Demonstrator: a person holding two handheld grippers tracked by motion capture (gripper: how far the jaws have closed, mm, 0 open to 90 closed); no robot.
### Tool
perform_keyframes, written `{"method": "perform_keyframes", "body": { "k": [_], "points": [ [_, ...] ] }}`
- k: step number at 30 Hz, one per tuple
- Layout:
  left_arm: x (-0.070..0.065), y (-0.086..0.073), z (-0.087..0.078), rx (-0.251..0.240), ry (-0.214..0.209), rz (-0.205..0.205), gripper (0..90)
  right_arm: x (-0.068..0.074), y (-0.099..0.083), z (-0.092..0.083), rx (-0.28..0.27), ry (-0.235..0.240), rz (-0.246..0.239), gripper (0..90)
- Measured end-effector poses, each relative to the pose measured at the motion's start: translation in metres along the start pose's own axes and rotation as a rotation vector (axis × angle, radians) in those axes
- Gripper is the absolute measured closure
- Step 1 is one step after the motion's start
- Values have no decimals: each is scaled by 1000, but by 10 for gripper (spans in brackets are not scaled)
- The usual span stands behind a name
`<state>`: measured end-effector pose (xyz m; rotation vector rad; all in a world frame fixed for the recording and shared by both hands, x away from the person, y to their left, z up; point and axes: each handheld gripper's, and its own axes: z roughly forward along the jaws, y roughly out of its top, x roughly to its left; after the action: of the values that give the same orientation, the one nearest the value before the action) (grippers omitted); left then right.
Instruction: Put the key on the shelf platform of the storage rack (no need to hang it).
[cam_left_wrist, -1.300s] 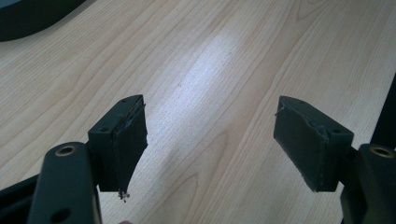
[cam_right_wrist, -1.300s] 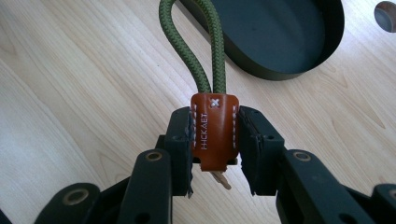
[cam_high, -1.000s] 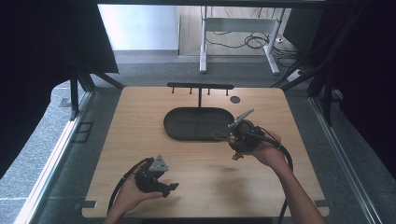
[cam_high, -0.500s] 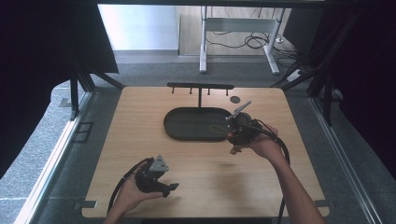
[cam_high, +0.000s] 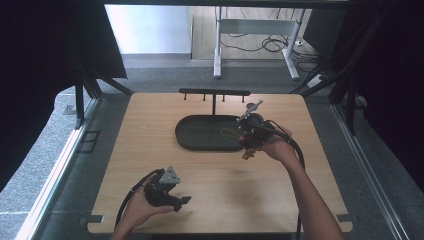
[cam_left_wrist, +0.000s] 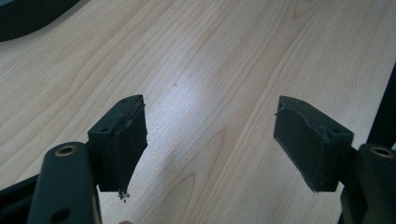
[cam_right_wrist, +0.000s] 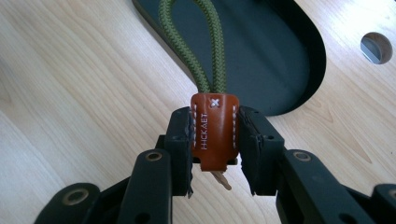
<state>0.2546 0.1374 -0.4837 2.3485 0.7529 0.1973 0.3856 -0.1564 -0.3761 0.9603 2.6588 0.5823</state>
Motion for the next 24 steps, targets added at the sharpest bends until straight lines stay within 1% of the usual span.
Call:
{"method": "perform_keyframes", "body": {
  "k": [6, 8, 12, 20, 24],
  "points": [
    [1, 0, -2, -4, 1, -1, 263, -3, 6, 4, 8, -1, -1, 666],
    [1, 0, -2, -4, 1, 0, 263, -4, 10, 7, 13, 0, -2, 666],
    [1, 0, -1, 0, -2, 2, 263, -4, 18, 11, 21, -1, -18, 666],
    [2, -1, -4, -12, 3, -5, 263, -6, 29, 18, 27, 8, -19, 666],
    [2, -1, -4, -11, 2, -1, 263, -6, 34, 22, 31, 8, -20, 666]
  ]
}}
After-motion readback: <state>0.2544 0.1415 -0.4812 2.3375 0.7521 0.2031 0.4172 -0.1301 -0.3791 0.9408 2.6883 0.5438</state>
